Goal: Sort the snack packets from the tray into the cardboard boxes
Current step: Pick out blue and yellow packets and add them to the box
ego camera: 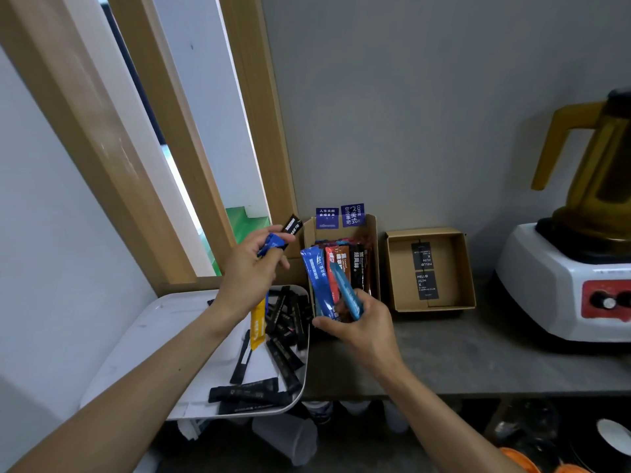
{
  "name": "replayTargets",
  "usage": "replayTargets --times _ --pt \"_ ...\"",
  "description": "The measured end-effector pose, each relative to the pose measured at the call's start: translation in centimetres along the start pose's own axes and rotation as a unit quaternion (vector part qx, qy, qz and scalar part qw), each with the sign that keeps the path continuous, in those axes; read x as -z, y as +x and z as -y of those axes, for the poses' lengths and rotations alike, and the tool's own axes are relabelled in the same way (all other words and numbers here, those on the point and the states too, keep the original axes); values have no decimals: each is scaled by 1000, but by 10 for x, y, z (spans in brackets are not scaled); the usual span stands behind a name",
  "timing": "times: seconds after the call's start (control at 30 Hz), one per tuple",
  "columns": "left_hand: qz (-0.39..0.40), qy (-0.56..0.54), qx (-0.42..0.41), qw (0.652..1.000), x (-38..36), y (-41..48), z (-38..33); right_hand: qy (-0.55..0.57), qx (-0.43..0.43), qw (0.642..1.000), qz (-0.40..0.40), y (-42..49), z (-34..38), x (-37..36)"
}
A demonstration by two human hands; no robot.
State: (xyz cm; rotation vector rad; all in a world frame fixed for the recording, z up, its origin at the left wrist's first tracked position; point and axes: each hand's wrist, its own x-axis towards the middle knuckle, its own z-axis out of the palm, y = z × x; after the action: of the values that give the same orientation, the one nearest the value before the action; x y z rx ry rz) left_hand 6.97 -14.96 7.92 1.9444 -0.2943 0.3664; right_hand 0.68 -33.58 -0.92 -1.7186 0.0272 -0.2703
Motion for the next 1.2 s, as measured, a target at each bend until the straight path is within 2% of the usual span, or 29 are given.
replayTargets --times 0.1,0.27,0.37,0.53,0.63,0.73,0.83,0.97,1.07,1.2 --pt "-8 38 -36 999 1 0 -8 13 15 1000 8 -1 2 1" --pt "31 96 -15 995 6 -2 -8 33 32 999 21 0 6 5" --pt "14 50 15 999 9 -6 -1 103 -17 994 -6 5 7 7" --pt "-3 -98 125 987 10 -20 7 205 -142 967 53 12 12 7" --pt "-10 -82 128 988 14 -25 12 316 -168 932 59 15 21 5" --pt "41 -39 113 992 17 -30 13 403 -146 902 44 22 28 5" --pt "64 11 84 994 17 -32 9 382 -114 917 20 26 36 4" --pt "17 54 9 998 21 -19 -3 329 -86 941 -1 33 36 6" --pt "71 122 -15 990 12 -6 -21 259 -67 964 4 33 35 3" --pt "128 165 -27 977 -2 4 -37 220 -36 975 19 27 41 2"
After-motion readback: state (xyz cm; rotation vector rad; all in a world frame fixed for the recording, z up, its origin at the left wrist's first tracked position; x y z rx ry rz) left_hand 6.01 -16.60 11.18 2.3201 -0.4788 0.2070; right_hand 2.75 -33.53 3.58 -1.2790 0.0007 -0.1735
